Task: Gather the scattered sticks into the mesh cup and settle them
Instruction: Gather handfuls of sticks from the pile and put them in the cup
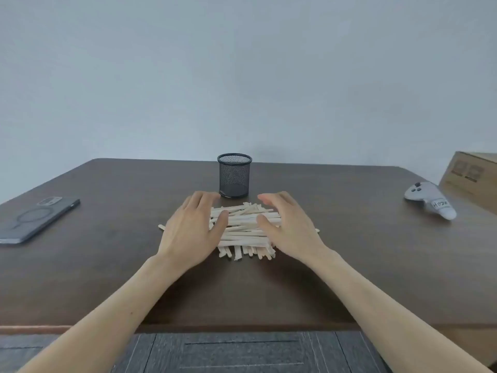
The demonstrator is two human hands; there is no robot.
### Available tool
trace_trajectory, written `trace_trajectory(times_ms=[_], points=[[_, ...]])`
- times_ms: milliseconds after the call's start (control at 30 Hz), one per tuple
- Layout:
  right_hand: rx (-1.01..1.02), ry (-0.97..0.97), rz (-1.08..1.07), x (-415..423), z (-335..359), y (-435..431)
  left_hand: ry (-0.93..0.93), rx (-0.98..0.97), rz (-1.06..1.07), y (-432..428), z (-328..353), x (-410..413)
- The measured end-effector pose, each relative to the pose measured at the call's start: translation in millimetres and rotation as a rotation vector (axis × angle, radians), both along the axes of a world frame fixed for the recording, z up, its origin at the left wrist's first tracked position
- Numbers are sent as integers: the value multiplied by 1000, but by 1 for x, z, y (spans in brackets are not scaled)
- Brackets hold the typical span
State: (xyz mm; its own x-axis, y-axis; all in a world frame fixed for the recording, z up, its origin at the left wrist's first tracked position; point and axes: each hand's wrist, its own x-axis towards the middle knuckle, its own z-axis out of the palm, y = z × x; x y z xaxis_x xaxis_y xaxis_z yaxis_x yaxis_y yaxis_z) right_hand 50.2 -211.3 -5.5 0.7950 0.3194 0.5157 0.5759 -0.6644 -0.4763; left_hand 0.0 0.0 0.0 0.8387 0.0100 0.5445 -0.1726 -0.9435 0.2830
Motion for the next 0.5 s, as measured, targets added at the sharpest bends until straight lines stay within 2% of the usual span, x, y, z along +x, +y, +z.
trace_trajectory(times_ms=[233, 400, 500], points=[[-143, 48, 16, 33, 6, 4, 69, 60, -25, 2, 4, 38], [-260, 209, 111, 48, 1, -5, 192, 128, -37, 6, -6, 38], [-301, 180, 134, 49, 0, -6, 203, 135, -40, 8, -6, 44]])
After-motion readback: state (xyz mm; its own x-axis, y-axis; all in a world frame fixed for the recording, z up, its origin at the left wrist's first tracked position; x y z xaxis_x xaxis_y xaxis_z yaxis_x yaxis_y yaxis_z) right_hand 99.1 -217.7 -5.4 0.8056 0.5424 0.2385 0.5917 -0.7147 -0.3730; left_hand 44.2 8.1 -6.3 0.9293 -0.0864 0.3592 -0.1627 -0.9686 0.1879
